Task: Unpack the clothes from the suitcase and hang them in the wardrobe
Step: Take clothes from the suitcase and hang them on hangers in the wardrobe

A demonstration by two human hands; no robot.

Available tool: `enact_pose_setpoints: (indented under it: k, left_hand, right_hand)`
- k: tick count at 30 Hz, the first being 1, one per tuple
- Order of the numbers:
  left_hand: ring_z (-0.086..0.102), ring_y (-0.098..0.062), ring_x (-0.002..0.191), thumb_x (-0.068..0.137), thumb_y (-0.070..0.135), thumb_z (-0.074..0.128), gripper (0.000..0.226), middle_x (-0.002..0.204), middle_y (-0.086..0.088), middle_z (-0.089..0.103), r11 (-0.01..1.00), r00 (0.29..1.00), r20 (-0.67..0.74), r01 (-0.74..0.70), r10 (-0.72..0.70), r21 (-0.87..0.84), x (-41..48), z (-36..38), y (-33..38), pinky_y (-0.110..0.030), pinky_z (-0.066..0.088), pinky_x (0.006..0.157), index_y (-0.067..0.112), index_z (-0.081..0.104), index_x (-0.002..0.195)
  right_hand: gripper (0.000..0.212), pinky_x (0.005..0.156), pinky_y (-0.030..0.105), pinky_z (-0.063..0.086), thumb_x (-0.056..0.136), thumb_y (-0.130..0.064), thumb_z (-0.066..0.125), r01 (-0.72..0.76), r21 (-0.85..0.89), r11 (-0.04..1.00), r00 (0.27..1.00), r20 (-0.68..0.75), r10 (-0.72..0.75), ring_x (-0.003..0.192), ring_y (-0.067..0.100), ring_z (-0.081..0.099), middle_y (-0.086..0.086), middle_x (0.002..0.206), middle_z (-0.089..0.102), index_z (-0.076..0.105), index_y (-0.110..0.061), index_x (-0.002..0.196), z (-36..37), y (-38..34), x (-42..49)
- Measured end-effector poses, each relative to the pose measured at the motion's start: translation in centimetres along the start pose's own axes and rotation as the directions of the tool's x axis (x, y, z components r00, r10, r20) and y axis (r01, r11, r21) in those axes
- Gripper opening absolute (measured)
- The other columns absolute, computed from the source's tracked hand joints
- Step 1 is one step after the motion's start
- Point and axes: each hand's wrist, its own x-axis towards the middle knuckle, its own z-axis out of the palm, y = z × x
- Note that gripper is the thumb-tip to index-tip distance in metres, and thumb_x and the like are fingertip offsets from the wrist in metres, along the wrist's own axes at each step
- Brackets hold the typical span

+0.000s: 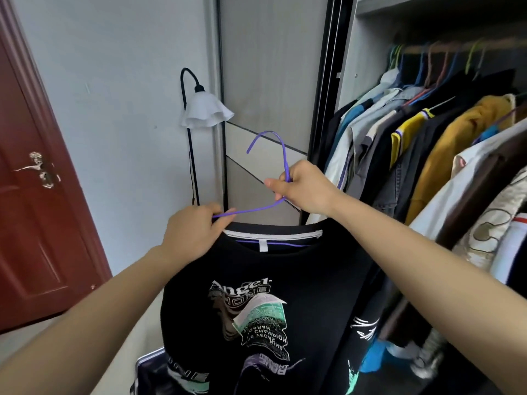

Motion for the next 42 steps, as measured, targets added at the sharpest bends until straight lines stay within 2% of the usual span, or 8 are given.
enact_pose_setpoints:
  k: [14, 20, 24, 26, 30, 35, 38, 42]
  left_hand:
    - [0.04, -0.031, 0.053, 0.096, 0.045, 0.049, 0.056, 0.045, -0.002, 0.037, 0.995, 0.984, -0.148, -0.096, 0.096, 0.004, 2.3, 1.7, 2.8, -0.028, 0.032, 0.05, 0.014, 0.032, 0.053]
    - [0.047, -0.028, 0.056, 0.098, 0.054, 0.032, 0.059, 0.051, -0.004, 0.046, 0.993, 0.988, -0.147, -0.052, 0.035, -0.109, 4.2, 1.9, 2.1, -0.031, 0.037, 0.055, 0.009, 0.048, 0.063]
    - [0.052, -0.039, 0.066, 0.1, 0.047, 0.029, 0.054, 0.061, -0.011, 0.055, 0.992, 0.995, -0.099, -0.011, -0.001, -0.125, 4.4, 3.2, 0.6, -0.038, 0.044, 0.061, 0.009, 0.052, 0.07]
    - [0.057, -0.044, 0.075, 0.101, 0.042, 0.03, 0.05, 0.071, -0.018, 0.061, 0.989, 0.999, -0.052, -0.004, -0.003, -0.147, 4.4, 4.2, 1.0, -0.041, 0.047, 0.066, 0.007, 0.051, 0.072]
    - [0.057, -0.043, 0.075, 0.103, 0.037, 0.029, 0.045, 0.062, -0.012, 0.053, 0.961, 0.999, 0.014, -0.04, 0.045, -0.275, 5.1, 5.5, 2.2, -0.044, 0.047, 0.071, 0.012, 0.038, 0.066]
    - [0.056, -0.043, 0.078, 0.094, 0.053, 0.015, 0.056, 0.062, -0.008, 0.051, 0.918, 0.994, 0.08, -0.031, 0.068, -0.396, 6.8, 6.3, 4.7, -0.047, 0.047, 0.075, 0.011, 0.041, 0.068]
    - [0.048, -0.037, 0.113, 0.101, 0.05, 0.023, 0.047, 0.107, -0.012, 0.061, 0.945, 0.98, 0.196, 0.096, -0.034, -0.314, 6.9, 6.5, 7.8, -0.047, 0.037, 0.096, 0.018, 0.057, 0.093]
    - [0.042, -0.032, 0.116, 0.095, 0.054, 0.043, 0.037, 0.11, -0.005, 0.052, 0.879, 0.969, 0.247, 0.116, 0.002, -0.463, 5.3, 7.1, 12.9, -0.04, 0.037, 0.091, 0.021, 0.056, 0.106]
  right_hand:
    - [0.046, 0.05, 0.023, 0.035, 0.094, -0.039, 0.061, 0.006, 0.016, 1.0, 1.0, 0.009, -0.007, 0.04, 0.008, 0.033, 0.0, 0.044, 0.038, 0.064, -0.009, 0.059, 0.2, 0.5, -1.9]
    - [0.021, 0.07, 0.016, 0.047, 0.08, -0.024, 0.08, -0.092, 0.03, 0.995, 0.979, 0.184, 0.085, 0.073, 0.002, 0.062, 0.007, 0.082, 0.071, 0.075, -0.007, 0.089, -4.7, 4.3, -5.5]
    - [0.065, 0.053, 0.027, 0.026, 0.075, -0.049, 0.075, -0.287, -0.069, 0.956, 0.948, 0.121, 0.293, 0.051, 0.016, 0.031, 0.011, 0.054, 0.034, 0.059, 0.013, 0.07, -7.0, 8.1, -9.4]
    - [0.047, 0.049, 0.019, 0.029, 0.082, -0.036, 0.075, -0.306, -0.072, 0.949, 0.927, 0.204, 0.315, 0.046, 0.008, 0.035, -0.002, 0.05, 0.041, 0.066, 0.01, 0.074, -7.5, 7.0, -10.5]
    - [0.025, 0.086, 0.015, 0.049, 0.091, -0.021, 0.069, -0.287, -0.074, 0.955, 0.896, 0.333, 0.295, 0.091, 0.001, 0.067, -0.008, 0.097, 0.075, 0.073, -0.017, 0.115, -8.4, 3.3, -11.6]
    - [0.022, 0.081, 0.006, 0.038, 0.093, -0.01, 0.062, -0.301, 0.083, 0.95, 0.909, 0.327, 0.259, 0.081, -0.007, 0.061, -0.014, 0.084, 0.071, 0.072, -0.009, 0.112, -9.7, -0.5, -12.6]
    - [0.019, 0.079, 0.009, 0.039, 0.071, -0.017, 0.066, -0.286, 0.255, 0.924, 0.939, 0.266, 0.217, 0.078, 0.002, 0.059, -0.002, 0.081, 0.064, 0.073, -0.013, 0.087, -10.0, -1.8, -13.4]
    - [0.012, 0.061, 0.02, 0.041, 0.062, -0.01, 0.058, -0.364, 0.596, 0.716, 0.931, 0.199, 0.307, 0.058, 0.008, 0.051, 0.003, 0.065, 0.052, 0.056, -0.005, 0.074, -11.2, -1.9, -15.5]
